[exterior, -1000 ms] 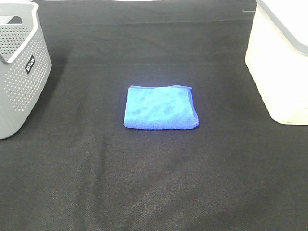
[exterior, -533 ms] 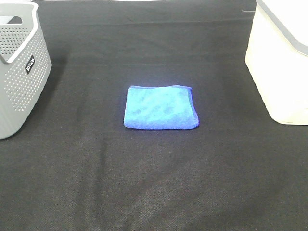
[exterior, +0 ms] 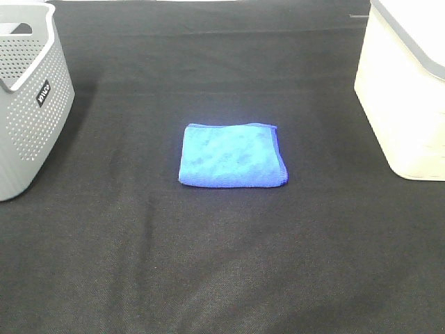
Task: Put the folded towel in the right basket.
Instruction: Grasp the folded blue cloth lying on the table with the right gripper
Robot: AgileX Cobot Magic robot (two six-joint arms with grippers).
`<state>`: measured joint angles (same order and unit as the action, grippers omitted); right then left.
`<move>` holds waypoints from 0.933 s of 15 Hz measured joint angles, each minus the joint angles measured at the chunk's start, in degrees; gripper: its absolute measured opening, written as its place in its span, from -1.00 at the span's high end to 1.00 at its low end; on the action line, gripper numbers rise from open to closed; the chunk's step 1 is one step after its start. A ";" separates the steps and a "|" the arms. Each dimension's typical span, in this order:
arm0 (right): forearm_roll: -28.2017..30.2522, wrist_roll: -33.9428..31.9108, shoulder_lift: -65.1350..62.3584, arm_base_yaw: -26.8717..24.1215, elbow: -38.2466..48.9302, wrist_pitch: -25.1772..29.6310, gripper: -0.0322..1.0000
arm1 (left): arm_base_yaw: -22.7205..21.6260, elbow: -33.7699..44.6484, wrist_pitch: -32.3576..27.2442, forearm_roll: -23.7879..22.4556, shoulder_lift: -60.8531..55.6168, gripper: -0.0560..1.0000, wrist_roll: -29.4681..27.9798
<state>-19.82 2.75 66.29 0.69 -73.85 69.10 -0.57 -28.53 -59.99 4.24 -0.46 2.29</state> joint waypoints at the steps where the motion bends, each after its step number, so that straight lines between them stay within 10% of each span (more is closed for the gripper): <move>1: 0.00 0.00 0.00 0.00 0.00 0.00 -0.91 | 0.00 0.00 0.00 0.00 0.00 -0.96 0.00; 7: -10.83 9.74 31.40 9.97 -3.44 -12.89 -0.86 | 0.00 0.00 0.00 0.00 0.00 -0.96 0.00; 14: -17.82 15.13 59.76 10.26 -20.11 -16.21 -0.86 | 0.00 0.00 0.00 0.00 0.00 -0.96 0.00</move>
<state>-37.64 17.88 126.05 10.94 -93.97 52.88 -0.57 -28.53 -59.99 4.24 -0.46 2.29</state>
